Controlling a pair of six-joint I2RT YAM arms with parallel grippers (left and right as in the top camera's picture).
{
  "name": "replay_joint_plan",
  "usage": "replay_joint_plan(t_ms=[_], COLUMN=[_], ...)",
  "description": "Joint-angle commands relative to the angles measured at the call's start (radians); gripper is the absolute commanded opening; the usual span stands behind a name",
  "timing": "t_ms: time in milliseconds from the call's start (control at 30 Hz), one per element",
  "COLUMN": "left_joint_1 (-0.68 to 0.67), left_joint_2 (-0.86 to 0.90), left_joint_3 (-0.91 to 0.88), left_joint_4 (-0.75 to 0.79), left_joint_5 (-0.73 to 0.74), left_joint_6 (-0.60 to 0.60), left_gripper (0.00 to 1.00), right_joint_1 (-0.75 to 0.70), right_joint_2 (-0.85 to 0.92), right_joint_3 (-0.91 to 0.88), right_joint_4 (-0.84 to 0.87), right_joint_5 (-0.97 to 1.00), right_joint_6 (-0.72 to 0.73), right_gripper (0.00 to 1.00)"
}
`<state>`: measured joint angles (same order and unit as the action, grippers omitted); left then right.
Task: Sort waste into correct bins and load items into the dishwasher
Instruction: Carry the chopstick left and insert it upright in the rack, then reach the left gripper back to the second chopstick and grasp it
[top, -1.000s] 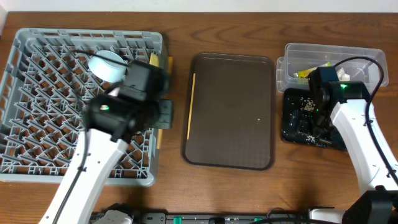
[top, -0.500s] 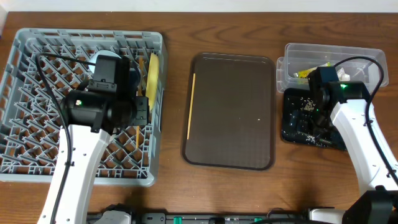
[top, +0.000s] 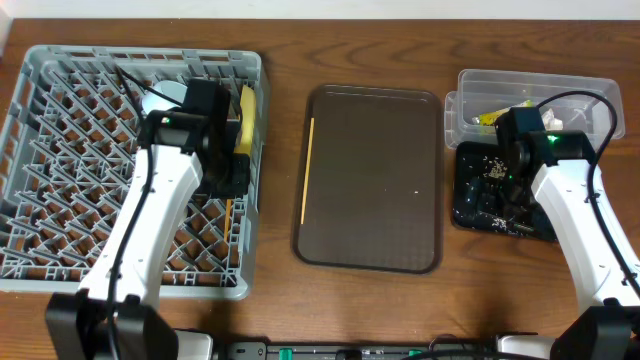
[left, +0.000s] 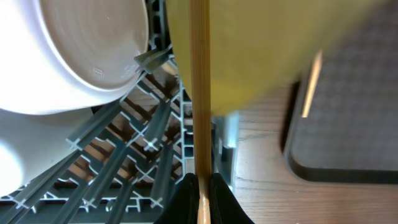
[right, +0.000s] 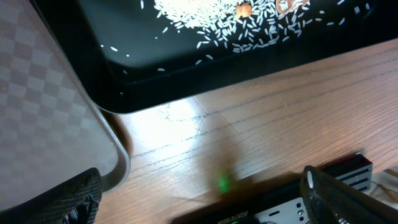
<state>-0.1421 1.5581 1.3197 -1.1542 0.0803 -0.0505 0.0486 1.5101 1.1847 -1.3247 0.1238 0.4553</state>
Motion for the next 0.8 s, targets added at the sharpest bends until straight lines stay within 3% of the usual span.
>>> replay_joint_plan(t_ms=[0,200,300,400,467,767], left_joint_1=[0.005,0.005,0.005,0.006,0.008,0.005], left_joint_2=[0.039,0.085,0.09,0.09,0.088,-0.045], left_joint_3=[-0.005,-0.005,-0.006,-0.006,-0.006,0.013], left_joint_4=[0.004,0.042,0.048,0.048,0.048,0.058], left_joint_5=[-0.02,-0.067,-0.067,-0.067,-0.067,-0.053], left_joint_6=[0.013,0.013,0.013,0.013,0.013,0.005], left_gripper=[0.06,0.06,0.14,0.41,0.52,0.54], right_joint_1=[-0.004,-0.004,-0.004,-0.004,-0.004,-0.004], right_joint_2=[0.001,0.001,0.001,0.001,0.001,0.001], right_joint_3=[0.01,0.01,0.01,0.01,0.01,0.01], right_joint_4=[-0.003,-0.007,-0.008,-0.01,-0.012,-0.01], right_joint_5=[0.003,0.003,0.003,0.003,0.003,0.003], right_joint_6=[-0.008,-0.008,-0.008,-0.008,-0.008,-0.008], right_gripper=[0.99,0.99,0.99,0.99,0.99,0.99])
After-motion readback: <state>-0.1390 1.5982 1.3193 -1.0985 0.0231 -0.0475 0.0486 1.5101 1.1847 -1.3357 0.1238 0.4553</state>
